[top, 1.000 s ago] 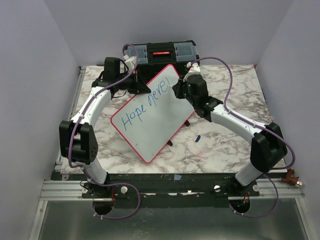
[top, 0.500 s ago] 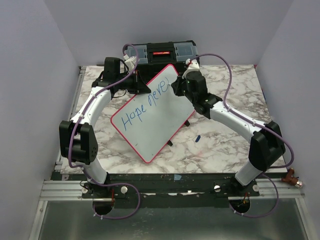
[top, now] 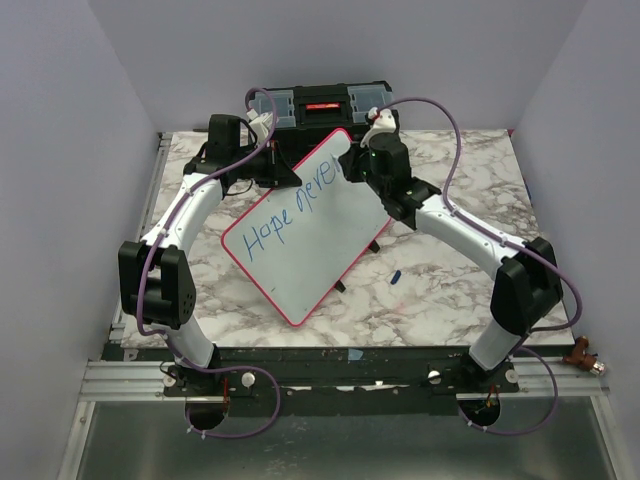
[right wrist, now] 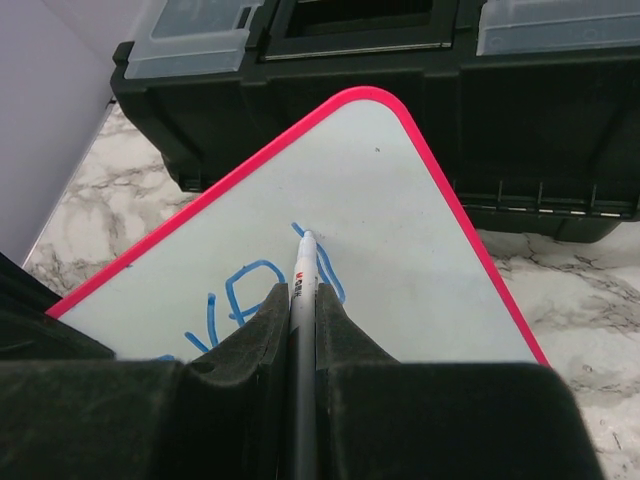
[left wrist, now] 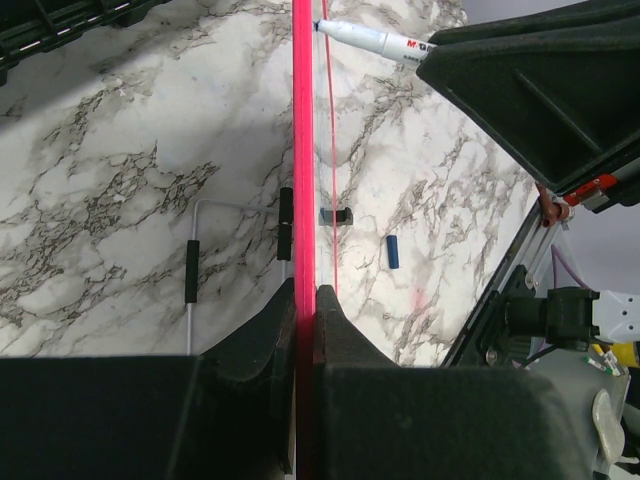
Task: Write a sentence on the whiteboard
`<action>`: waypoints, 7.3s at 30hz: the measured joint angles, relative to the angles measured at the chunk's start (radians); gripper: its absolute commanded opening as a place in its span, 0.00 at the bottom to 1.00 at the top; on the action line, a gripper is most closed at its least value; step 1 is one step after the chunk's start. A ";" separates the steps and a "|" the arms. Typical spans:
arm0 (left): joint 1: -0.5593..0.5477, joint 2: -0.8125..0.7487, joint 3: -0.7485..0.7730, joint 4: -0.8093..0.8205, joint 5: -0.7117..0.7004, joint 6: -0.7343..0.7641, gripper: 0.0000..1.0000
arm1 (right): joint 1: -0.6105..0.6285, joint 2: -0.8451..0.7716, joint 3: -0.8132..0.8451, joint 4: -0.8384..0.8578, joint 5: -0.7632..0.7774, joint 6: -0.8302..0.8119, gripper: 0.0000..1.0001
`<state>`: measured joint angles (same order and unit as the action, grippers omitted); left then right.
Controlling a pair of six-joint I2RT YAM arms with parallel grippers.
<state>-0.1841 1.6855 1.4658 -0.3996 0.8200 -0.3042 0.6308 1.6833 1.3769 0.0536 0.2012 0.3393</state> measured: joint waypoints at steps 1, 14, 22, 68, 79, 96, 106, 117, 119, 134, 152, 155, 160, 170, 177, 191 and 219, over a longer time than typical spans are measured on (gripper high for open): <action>0.000 0.000 0.000 0.000 0.000 0.000 0.00 | 0.000 0.004 0.012 -0.001 0.003 0.000 0.01; -0.001 0.000 0.000 0.001 0.002 0.001 0.00 | 0.000 0.039 0.092 -0.051 0.073 -0.037 0.01; -0.001 0.000 0.000 0.001 0.002 0.001 0.00 | 0.000 -0.039 0.071 -0.082 0.125 -0.071 0.01; 0.003 0.000 -0.010 0.036 -0.039 -0.055 0.00 | 0.117 -0.451 -0.415 -0.130 -0.299 0.117 0.01; 0.003 0.002 -0.010 0.040 -0.039 -0.060 0.00 | 0.185 -0.438 -0.422 -0.130 -0.281 0.124 0.01; 0.011 0.002 -0.036 0.078 -0.038 -0.079 0.00 | 0.352 -0.433 -0.461 -0.107 -0.200 0.066 0.01; 0.012 0.002 -0.042 0.087 -0.037 -0.079 0.00 | 0.414 -0.372 -0.460 -0.050 -0.134 0.022 0.01; 0.013 0.002 -0.042 0.088 -0.037 -0.079 0.00 | 0.434 -0.352 -0.451 -0.032 -0.083 -0.003 0.01; 0.013 0.002 -0.042 0.088 -0.037 -0.079 0.00 | 0.435 -0.347 -0.444 -0.025 -0.064 -0.005 0.01; 0.013 0.002 -0.047 0.096 -0.034 -0.081 0.00 | 0.437 -0.235 -0.357 0.013 0.012 -0.003 0.01; 0.018 0.001 -0.053 0.106 -0.030 -0.085 0.00 | 0.438 -0.172 -0.331 0.027 -0.028 -0.019 0.01; 0.018 0.001 -0.054 0.106 -0.030 -0.085 0.00 | 0.442 -0.172 -0.331 0.027 -0.043 -0.025 0.01; 0.018 0.001 -0.054 0.106 -0.030 -0.085 0.00 | 0.454 -0.171 -0.331 0.024 -0.058 -0.027 0.01; 0.019 0.001 -0.055 0.107 -0.030 -0.085 0.00 | 0.457 -0.174 -0.352 0.019 -0.051 -0.026 0.01; 0.019 0.001 -0.055 0.108 -0.030 -0.085 0.00 | 0.462 -0.189 -0.386 0.005 -0.030 -0.026 0.01; 0.019 0.001 -0.055 0.113 -0.023 -0.084 0.00 | 0.462 -0.229 -0.491 -0.060 -0.029 0.009 0.01; 0.018 0.001 -0.055 0.112 -0.022 -0.085 0.00 | 0.483 -0.226 -0.446 0.032 -0.124 0.026 0.01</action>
<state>-0.1658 1.6867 1.4105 -0.2878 0.7982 -0.3897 1.1137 1.4574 0.9314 0.0860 0.0769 0.3656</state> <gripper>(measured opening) 0.067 0.128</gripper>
